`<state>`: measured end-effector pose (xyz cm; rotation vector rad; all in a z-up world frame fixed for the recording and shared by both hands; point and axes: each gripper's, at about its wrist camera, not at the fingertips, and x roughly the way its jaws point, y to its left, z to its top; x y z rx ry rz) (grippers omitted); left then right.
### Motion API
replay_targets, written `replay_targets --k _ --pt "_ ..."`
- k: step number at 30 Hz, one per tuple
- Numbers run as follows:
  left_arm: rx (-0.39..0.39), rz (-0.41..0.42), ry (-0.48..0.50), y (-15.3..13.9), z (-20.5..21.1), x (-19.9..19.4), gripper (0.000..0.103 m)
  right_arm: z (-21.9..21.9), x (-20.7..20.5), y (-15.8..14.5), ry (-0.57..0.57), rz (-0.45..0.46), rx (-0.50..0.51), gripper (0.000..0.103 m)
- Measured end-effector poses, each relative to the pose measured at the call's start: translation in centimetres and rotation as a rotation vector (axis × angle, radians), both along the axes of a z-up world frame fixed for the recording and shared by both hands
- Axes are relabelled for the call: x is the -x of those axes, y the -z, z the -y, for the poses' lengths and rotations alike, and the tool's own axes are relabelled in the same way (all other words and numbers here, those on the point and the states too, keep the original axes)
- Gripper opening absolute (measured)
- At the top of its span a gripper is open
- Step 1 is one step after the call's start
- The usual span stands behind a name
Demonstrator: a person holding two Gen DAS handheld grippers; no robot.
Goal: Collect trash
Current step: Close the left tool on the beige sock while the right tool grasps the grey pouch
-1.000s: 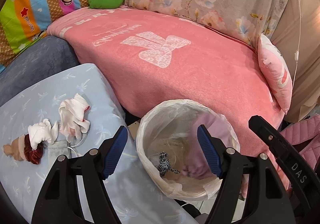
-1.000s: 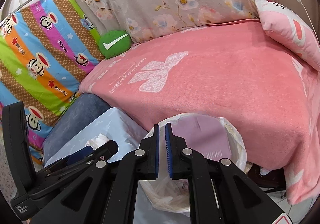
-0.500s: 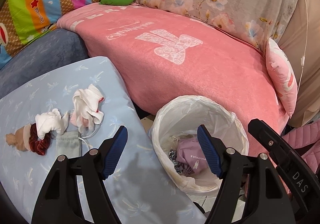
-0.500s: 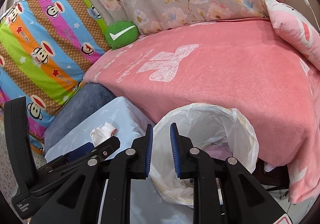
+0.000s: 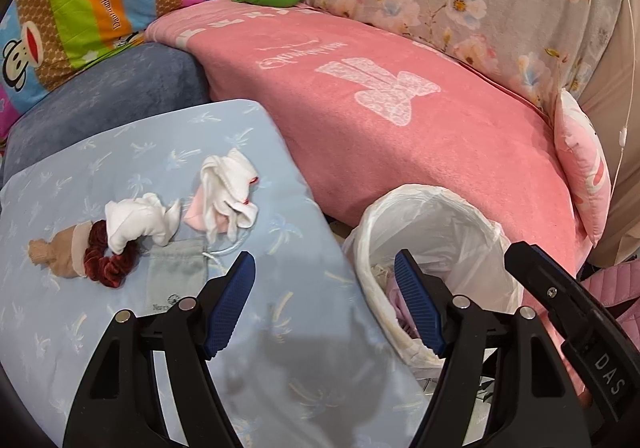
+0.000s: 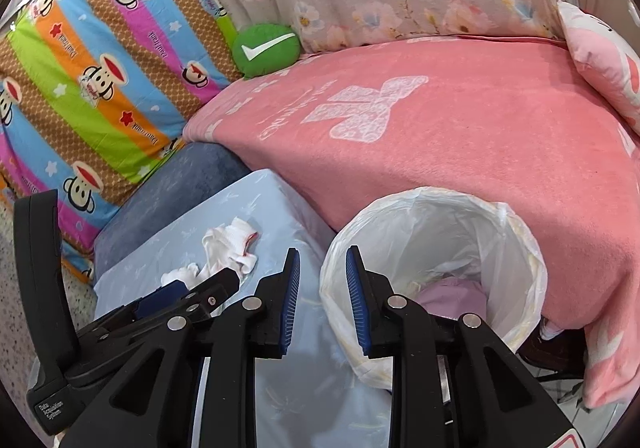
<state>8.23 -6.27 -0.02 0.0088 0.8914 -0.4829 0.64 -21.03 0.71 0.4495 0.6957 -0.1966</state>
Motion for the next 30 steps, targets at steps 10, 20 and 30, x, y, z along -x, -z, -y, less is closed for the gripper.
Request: replay_targets --k 10,20,30 --pt "-0.019 -0.013 -0.054 1.1 -3.1 -0.3 0.069 -3.3 -0.9 0.8 -0.061 -0.029 0.008 0.026" --pt "-0.02 -0.036 -0.124 2.2 -6.9 -1.0 0.075 -6.5 -2.2 1.8 -0.12 -0.063 0.02 0.03" --pt "-0.027 -0.078 -0.269 4.0 -13.3 -3.1 0.083 -11.2 -4.6 3.3 -0.204 -0.099 0.036 0.036"
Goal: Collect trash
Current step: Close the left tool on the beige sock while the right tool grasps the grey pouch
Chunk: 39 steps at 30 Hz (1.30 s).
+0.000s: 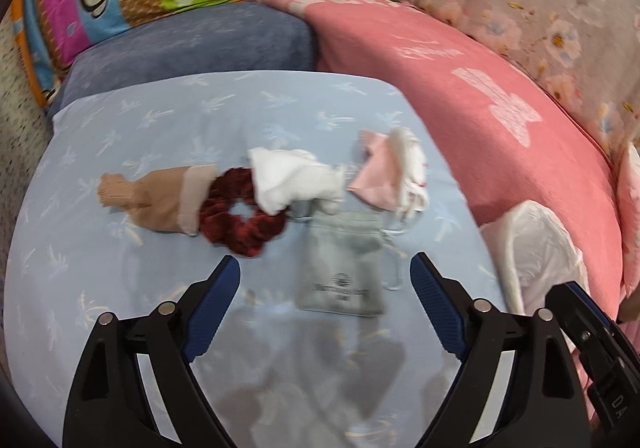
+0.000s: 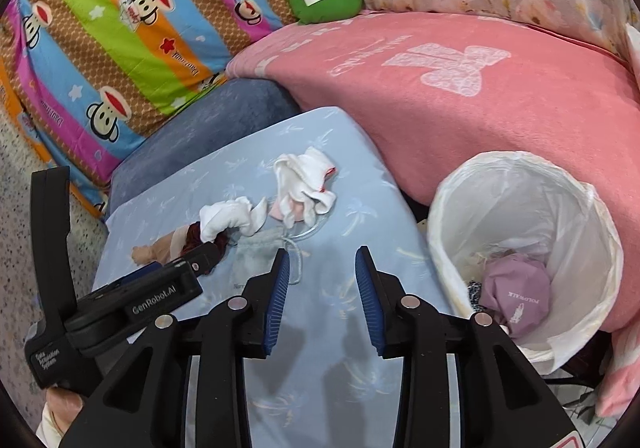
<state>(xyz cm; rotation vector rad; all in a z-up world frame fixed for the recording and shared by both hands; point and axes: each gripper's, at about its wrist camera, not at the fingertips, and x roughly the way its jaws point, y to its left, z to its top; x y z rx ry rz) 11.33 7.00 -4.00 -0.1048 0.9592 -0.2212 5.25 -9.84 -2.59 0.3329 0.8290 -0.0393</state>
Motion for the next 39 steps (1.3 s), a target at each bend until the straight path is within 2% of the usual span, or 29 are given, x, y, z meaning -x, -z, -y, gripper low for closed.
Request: replay_targets --k 15,29,30,31,33,35,36,38,39 --pt "-0.026 -0.065 -0.242 3.1 -11.0 -5.5 0.083 -5.5 -5.4 4.9 -0.09 -0.092 0.006 0.04" --pt "-0.004 -0.124 -0.267 6.2 -12.4 -9.2 0.083 -6.3 -11.0 9.9 -0.065 -0.181 0.003 0.04" --pt "0.0 -0.124 -0.263 6.3 -12.3 -9.2 0.081 -6.2 -11.1 10.2 -0.063 -0.187 0.003 0.04" --pt "0.008 -0.125 -0.254 6.5 -12.2 -9.2 0.073 -6.2 -11.2 10.6 -0.062 -0.196 0.003 0.04" --pt "0.011 -0.121 -0.246 6.4 -11.9 -9.0 0.068 -6.4 -11.3 10.9 -0.065 -0.185 0.014 0.04" --pt "0.015 -0.111 -0.23 6.3 -11.6 -8.8 0.056 -6.6 -11.1 11.0 -0.071 -0.181 0.038 0.037" --pt "0.022 -0.111 -0.219 6.3 -11.5 -8.8 0.045 -6.7 -11.1 11.0 -0.074 -0.178 0.045 0.036" --pt "0.036 -0.115 -0.209 6.2 -11.3 -8.6 0.034 -6.9 -10.9 11.1 -0.078 -0.18 0.051 0.024" --pt "0.039 -0.115 -0.203 6.1 -11.1 -8.5 0.025 -6.8 -10.8 11.1 -0.082 -0.183 0.047 0.02"
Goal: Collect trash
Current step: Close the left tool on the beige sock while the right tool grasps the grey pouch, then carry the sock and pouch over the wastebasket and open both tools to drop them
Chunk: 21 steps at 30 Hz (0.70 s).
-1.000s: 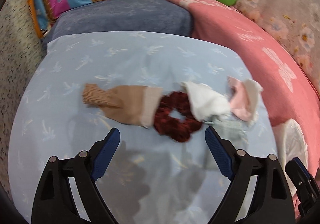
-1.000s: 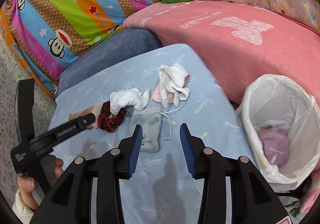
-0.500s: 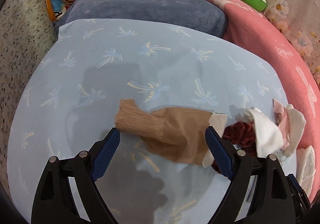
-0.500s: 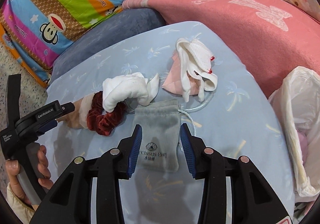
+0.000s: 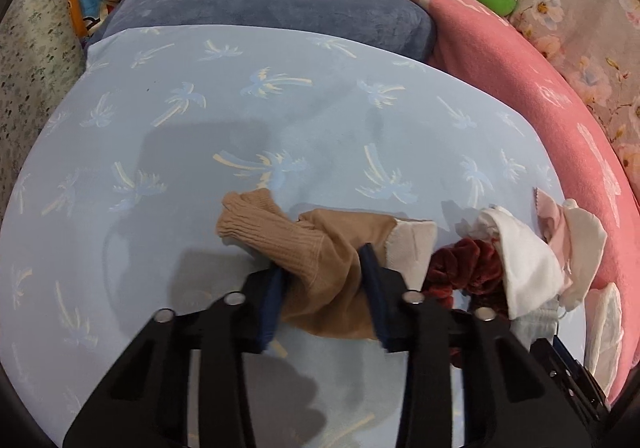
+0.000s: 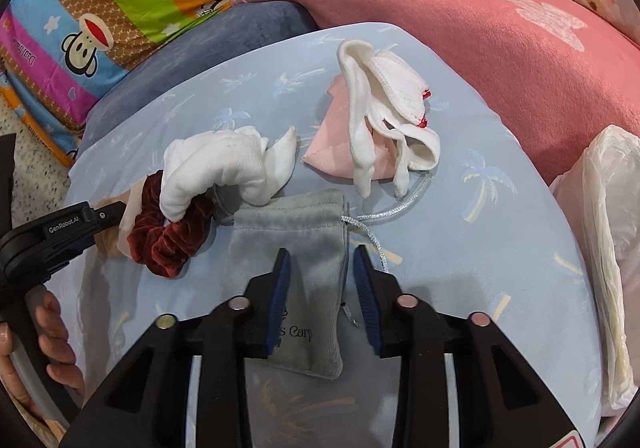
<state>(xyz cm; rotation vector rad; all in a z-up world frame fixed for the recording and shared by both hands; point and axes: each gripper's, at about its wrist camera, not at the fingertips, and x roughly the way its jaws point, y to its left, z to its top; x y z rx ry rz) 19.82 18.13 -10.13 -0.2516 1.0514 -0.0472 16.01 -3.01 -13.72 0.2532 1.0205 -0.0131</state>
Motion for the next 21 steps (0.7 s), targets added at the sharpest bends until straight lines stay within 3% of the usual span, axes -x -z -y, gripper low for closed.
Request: replay_targets --k 2,4,12,21 --pt "0.016 0.0 0.007 -0.1 0.2 0.4 0.018 -0.1 0.3 0.1 -0.011 -0.01 -0.015 0.009" --pt "0.02 0.001 0.004 -0.3 0.2 0.9 0.014 -0.3 0.7 0.1 -0.023 -0.017 -0.027 0.006" --pt "0.022 0.034 0.007 -2.4 0.6 3.2 0.012 -0.8 3.2 -2.0 -0.045 0.019 -0.058 0.004" --pt "0.017 0.132 0.087 -7.0 3.8 6.1 0.011 0.4 5.9 -7.1 -0.038 0.128 -0.074 0.004"
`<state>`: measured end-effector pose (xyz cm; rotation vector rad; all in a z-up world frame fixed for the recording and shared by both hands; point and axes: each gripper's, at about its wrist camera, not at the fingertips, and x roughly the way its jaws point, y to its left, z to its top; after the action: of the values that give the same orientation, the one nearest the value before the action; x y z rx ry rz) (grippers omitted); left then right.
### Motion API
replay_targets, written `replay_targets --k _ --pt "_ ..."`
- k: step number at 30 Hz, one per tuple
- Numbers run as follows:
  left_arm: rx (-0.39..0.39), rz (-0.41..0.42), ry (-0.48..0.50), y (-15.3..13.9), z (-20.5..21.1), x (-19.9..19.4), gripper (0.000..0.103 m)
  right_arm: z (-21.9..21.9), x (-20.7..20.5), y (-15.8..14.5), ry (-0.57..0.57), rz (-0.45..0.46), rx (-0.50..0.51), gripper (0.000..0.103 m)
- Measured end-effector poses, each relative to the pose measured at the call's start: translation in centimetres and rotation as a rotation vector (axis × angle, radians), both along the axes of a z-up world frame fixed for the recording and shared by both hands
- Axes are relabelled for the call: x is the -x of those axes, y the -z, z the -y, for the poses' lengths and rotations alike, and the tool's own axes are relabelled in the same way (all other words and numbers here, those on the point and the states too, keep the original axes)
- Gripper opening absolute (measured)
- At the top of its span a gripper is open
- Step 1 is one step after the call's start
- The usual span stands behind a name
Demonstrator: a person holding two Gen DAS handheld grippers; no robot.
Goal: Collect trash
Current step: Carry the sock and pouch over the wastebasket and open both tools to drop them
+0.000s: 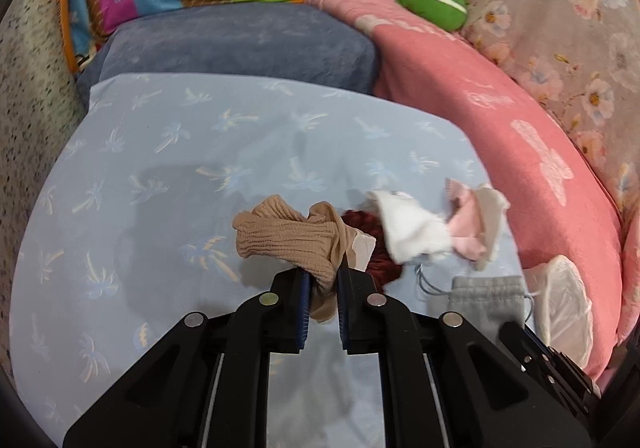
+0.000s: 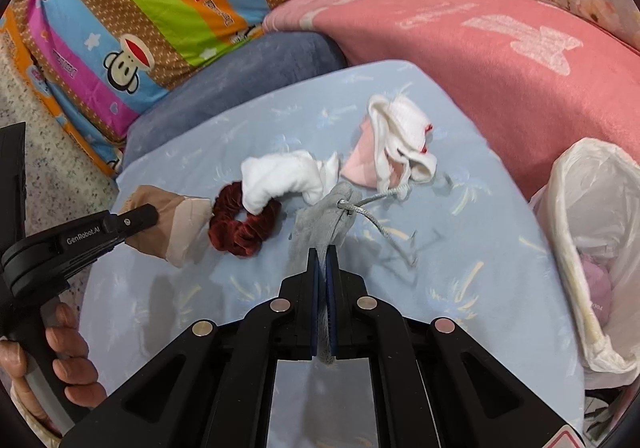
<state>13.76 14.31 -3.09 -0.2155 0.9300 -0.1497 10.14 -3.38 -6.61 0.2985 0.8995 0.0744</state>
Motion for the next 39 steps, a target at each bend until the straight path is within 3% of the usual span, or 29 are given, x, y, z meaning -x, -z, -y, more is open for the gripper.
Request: replay_targets --k 9,18,39 --pt "-0.012 0.086 0.139 -3.6 6.2 2.6 0.011 3.3 3.5 -4.4 0.058 0.099 -0.01 0.004" --pt "-0.039 0.133 0.288 -5.2 13.2 5.2 0.011 9.9 7.0 -7.0 0.183 0.161 -0.016 0.004" --pt "-0.084 0.137 0.543 -5.0 26.3 8.2 0.012 23.4 13.8 -7.3 0.455 0.197 -0.04 0.004"
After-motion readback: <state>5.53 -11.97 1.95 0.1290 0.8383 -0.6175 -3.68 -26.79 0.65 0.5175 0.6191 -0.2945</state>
